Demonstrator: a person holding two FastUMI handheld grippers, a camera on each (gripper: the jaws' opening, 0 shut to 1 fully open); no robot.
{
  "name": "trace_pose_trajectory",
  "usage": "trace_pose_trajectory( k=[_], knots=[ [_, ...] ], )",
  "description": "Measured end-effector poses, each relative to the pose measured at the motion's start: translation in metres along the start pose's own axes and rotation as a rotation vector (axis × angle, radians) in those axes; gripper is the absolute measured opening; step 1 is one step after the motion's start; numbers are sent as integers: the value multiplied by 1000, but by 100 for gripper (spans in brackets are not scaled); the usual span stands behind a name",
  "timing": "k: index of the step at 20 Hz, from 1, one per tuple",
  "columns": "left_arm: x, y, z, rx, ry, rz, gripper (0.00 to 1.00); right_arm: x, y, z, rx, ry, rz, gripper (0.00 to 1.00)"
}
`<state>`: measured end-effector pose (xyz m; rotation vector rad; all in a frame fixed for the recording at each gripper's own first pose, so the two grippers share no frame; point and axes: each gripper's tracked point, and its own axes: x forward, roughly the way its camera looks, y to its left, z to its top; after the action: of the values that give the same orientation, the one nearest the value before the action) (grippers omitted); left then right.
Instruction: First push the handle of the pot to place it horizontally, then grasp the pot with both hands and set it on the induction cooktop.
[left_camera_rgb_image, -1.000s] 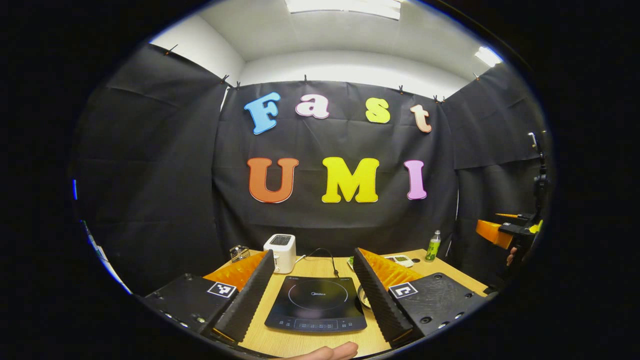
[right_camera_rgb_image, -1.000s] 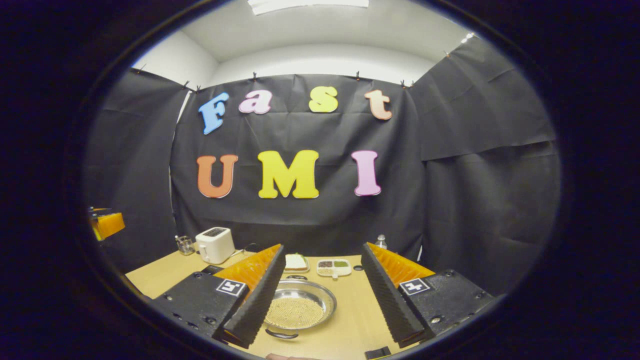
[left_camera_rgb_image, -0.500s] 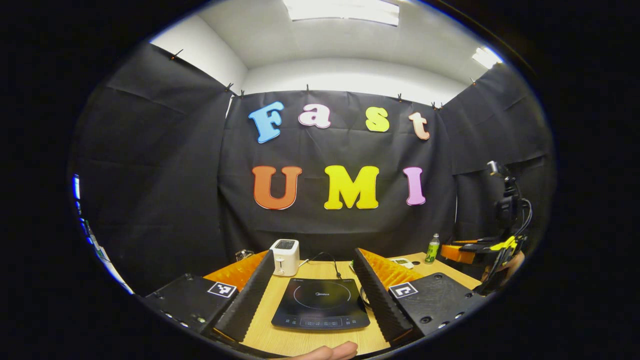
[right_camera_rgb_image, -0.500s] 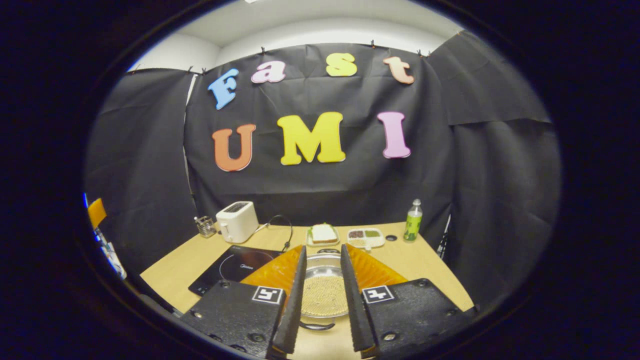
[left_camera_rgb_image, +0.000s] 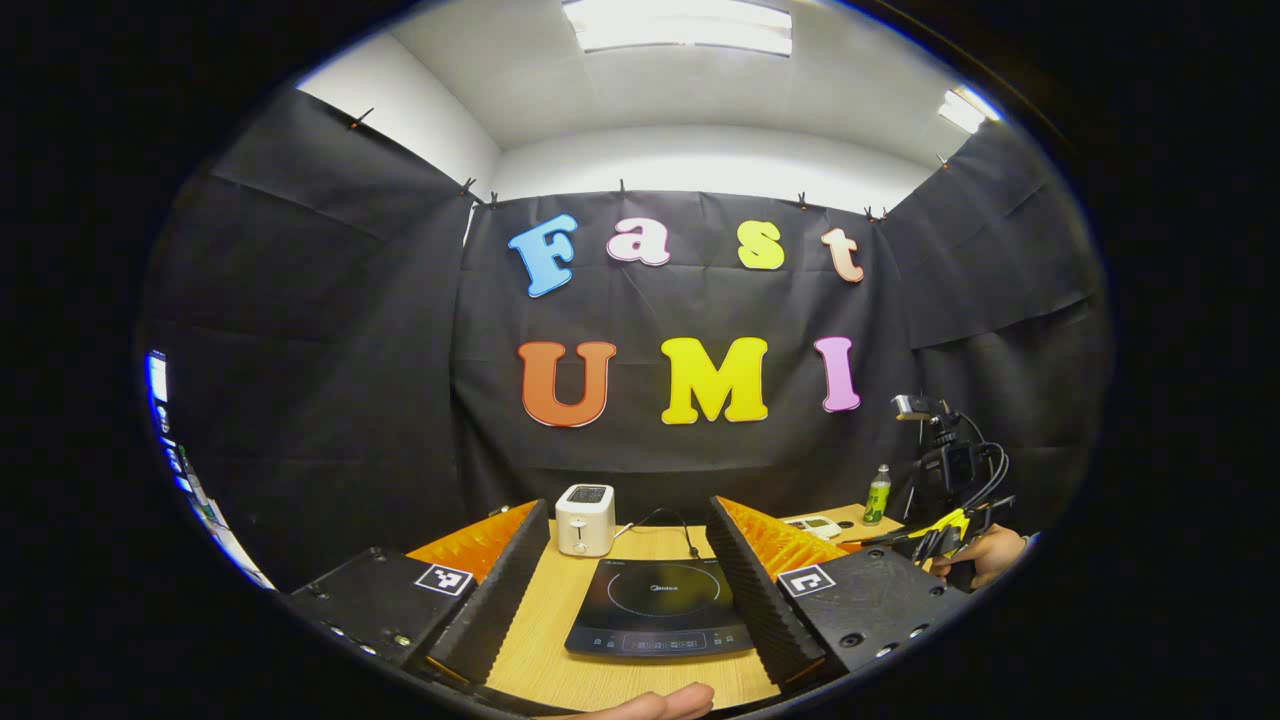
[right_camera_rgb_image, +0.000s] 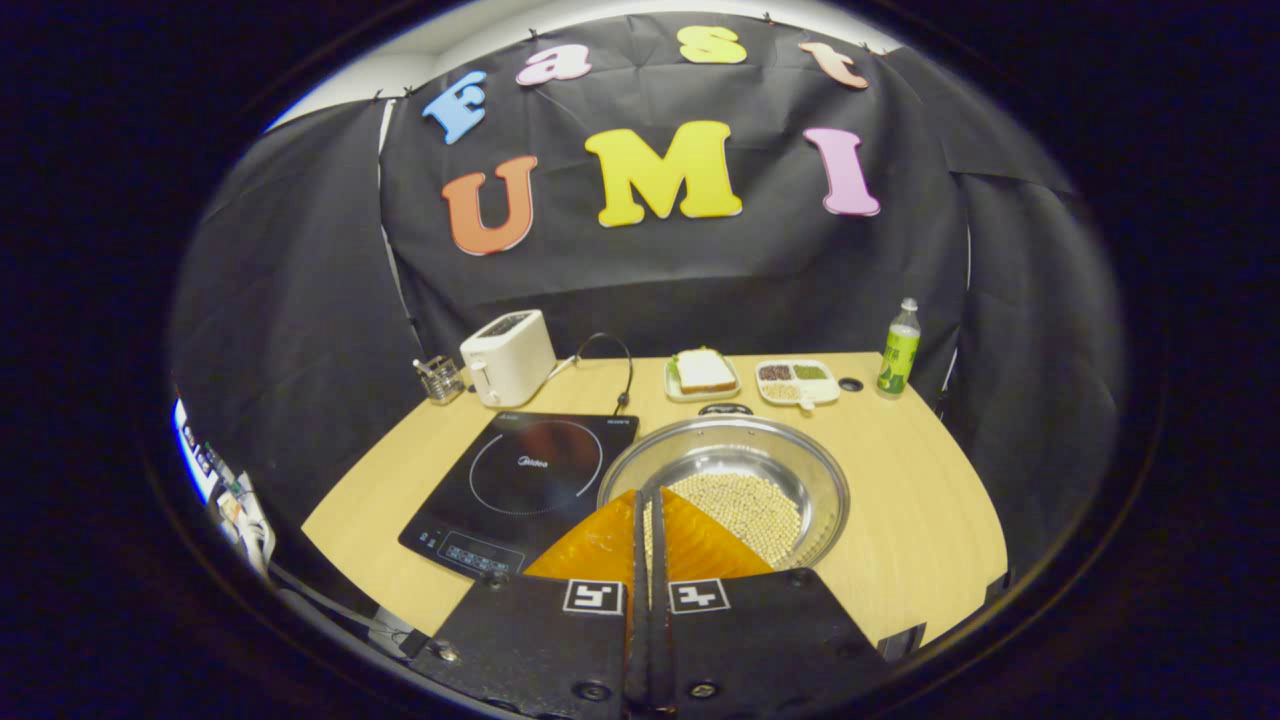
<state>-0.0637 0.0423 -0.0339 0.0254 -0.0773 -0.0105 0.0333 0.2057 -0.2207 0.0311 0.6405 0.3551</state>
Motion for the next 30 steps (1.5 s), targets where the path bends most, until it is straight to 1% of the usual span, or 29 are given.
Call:
trace_pose_trajectory(
  k=[3,4,5,6,7,8,9,10,11,12,13,14,15,16,18,19,20,21,22,24,25,26,27,28,30],
  knots=[
    [3,3,-12,10,17,5,95,22,1,-24,26,93,10,4],
    [4,5,-15,13,26,8,95,29,2,-34,50,135,21,1],
    [7,7,-17,18,32,13,95,34,5,-43,81,176,46,4],
    [8,12,-19,20,34,26,95,40,12,-53,96,215,78,4],
    [9,15,-19,17,34,40,95,44,14,-63,99,248,93,4],
    [10,16,-21,11,37,46,95,48,12,-72,92,278,92,0],
    [11,15,-23,5,40,42,95,51,12,-82,85,306,96,4],
    [11,14,-25,-3,42,37,95,54,15,-93,76,339,101,4],
    [11,14,-25,-11,44,34,95,58,17,-103,77,369,108,0],
    [12,15,-27,-18,47,33,95,60,19,-112,81,399,113,4],
    [12,16,-28,-23,50,33,95,62,19,-121,82,428,109,4],
    [10,16,-30,-27,54,33,95,64,14,-131,75,451,93,0],
    [8,18,-31,-32,56,34,95,65,11,-138,64,467,79,0],
    [4,19,-33,-35,57,34,95,68,13,-146,64,480,85,4],
    [0,24,-31,-45,49,36,95,62,12,-152,74,504,84,4],
    [-2,26,-30,-53,45,39,95,63,11,-153,73,507,83,1],
    [-2,29,-31,-61,44,42,95,61,9,-152,68,502,79,4],
    [-3,31,-31,-67,45,46,95,61,7,-151,66,492,74,4],
    [-4,33,-31,-70,46,49,95,60,6,-152,63,488,73,0],
    [-4,34,-30,-63,45,49,95,59,2,-153,67,484,69,0],
    [-5,35,-30,-59,46,53,95,58,-1,-153,65,484,68,4],
    [-6,35,-30,-56,47,51,95,57,-4,-153,66,481,65,4],
    [-7,32,-29,-54,47,45,95,56,-8,-152,70,474,62,0],
    [-7,30,-28,-53,42,37,95,55,-11,-153,75,470,59,4],
    [-7,26,-25,-51,37,26,95,53,-18,-153,79,461,57,4]
  ],
)
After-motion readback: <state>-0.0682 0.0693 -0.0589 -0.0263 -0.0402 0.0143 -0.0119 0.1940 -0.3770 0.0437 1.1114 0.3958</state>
